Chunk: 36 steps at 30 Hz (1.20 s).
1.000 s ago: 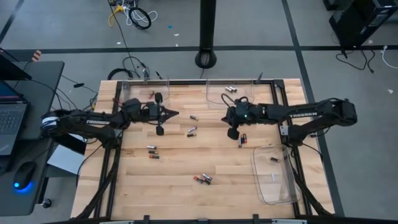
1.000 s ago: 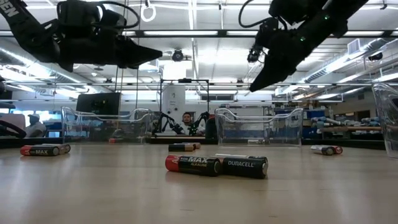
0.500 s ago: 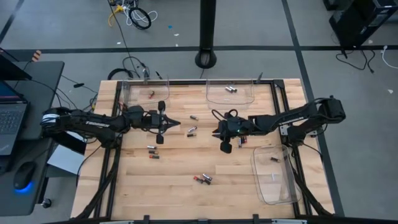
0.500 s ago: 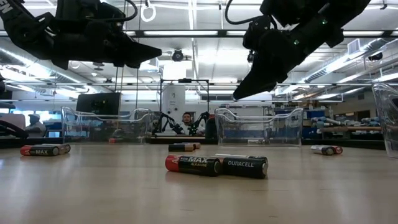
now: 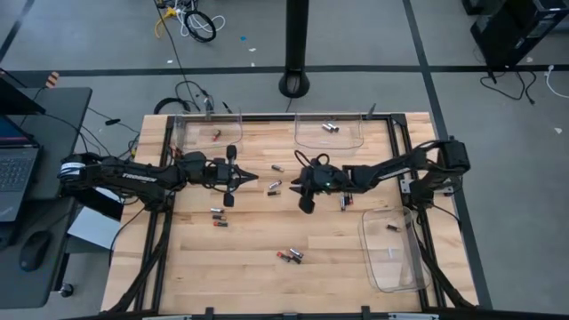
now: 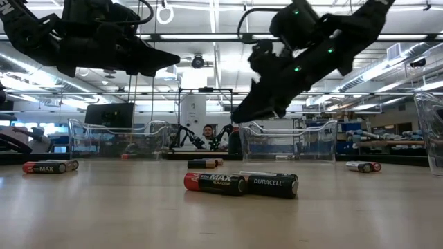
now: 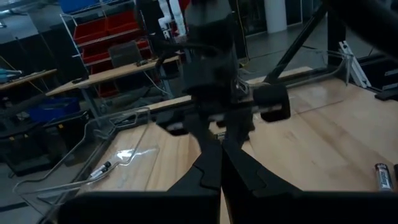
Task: Sort batteries
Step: Put the brown battery into the bottom right transparent bin
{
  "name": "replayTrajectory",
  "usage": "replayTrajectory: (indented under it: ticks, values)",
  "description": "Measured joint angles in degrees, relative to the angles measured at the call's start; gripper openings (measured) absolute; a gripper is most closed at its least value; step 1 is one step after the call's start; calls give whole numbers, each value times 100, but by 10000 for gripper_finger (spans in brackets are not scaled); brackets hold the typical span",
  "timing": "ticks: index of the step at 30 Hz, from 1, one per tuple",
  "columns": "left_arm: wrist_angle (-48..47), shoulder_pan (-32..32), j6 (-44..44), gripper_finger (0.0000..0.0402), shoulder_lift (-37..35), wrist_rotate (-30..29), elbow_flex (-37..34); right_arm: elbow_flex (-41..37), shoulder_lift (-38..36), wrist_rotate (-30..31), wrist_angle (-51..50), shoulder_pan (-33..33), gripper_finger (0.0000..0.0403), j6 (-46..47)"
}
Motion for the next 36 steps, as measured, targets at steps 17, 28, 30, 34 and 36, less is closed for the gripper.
replayTrajectory:
  ticks: [17,28,30,34,36]
  values:
    - [-165,-1,28,10,0,-4,0,2265,1524,186,-1985,-770,153,-497]
    - [-155,-1,98,10,0,-4,0,2510,2048,182,-2312,-1117,168,-660]
    - [-149,-1,167,10,0,-5,0,2515,2077,152,-2316,-1150,167,-740]
    - [-121,-1,179,10,0,-7,0,2512,2193,-17,-2301,-1193,167,-791]
    - [-127,-1,179,10,0,-7,0,2515,2222,-69,-2300,-1207,167,-796]
